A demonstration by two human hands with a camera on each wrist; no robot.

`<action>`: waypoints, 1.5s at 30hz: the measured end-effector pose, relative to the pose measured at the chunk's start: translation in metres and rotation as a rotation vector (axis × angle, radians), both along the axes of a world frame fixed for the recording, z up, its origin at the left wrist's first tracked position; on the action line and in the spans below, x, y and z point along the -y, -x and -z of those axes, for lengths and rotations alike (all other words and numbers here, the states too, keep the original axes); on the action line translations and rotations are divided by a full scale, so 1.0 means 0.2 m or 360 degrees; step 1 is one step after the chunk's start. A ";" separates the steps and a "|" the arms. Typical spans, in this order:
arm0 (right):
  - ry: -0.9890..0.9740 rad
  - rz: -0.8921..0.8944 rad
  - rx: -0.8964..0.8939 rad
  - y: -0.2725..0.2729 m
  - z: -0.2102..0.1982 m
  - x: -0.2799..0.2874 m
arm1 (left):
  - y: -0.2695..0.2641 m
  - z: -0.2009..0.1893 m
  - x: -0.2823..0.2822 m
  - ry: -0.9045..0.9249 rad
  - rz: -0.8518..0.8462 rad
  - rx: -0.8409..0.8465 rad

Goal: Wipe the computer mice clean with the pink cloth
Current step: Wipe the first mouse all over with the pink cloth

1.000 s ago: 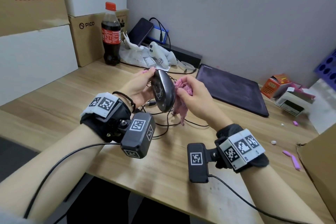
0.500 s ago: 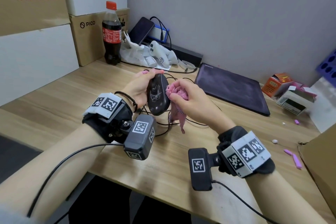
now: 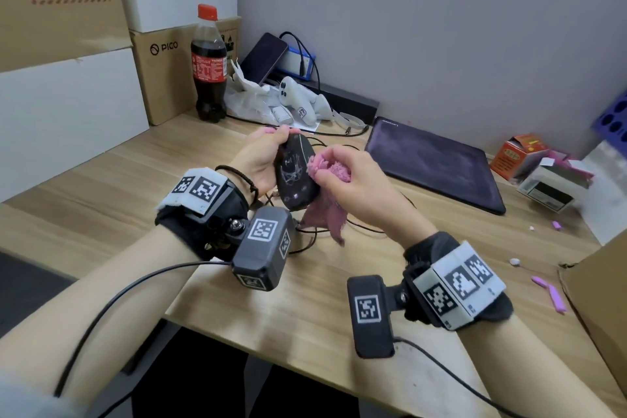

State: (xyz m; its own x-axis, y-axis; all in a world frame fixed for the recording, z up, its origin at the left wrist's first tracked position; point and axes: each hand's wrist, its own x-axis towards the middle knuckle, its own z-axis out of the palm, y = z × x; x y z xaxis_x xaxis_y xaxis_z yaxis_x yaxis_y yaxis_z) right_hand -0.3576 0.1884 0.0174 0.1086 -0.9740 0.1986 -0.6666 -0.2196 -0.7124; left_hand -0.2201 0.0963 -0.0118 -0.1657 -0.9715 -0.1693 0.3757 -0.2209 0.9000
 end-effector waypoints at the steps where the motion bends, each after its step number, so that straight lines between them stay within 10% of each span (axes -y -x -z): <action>1: -0.0028 -0.0045 -0.0020 0.00 0.01 -0.03 | 0.00 0.00 0.00 -0.0022 -0.0007 -0.0003; 12: 0.0039 0.0136 -0.0030 -0.02 -0.06 0.07 | 0.04 0.00 -0.05 0.0010 0.0111 0.0055; 21: -0.0195 -0.0269 -0.0246 0.00 0.07 -0.13 | -0.03 -0.04 -0.01 -0.0235 0.0080 -0.0145; 31: 0.0128 0.0098 0.0203 0.03 -0.09 0.10 | -0.01 -0.02 -0.04 0.0070 0.0137 0.0111; 45: -0.0344 -0.0101 0.0205 0.04 0.04 0.00 | 0.00 0.04 0.02 -0.0197 -0.0018 -0.0018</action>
State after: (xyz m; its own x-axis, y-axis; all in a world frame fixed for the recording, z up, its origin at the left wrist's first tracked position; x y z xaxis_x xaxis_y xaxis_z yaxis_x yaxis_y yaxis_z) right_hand -0.3659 0.1894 0.0103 0.1584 -0.9874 0.0025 -0.5572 -0.0915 -0.8253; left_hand -0.2196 0.0918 -0.0189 -0.1575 -0.9451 -0.2862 0.3887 -0.3258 0.8618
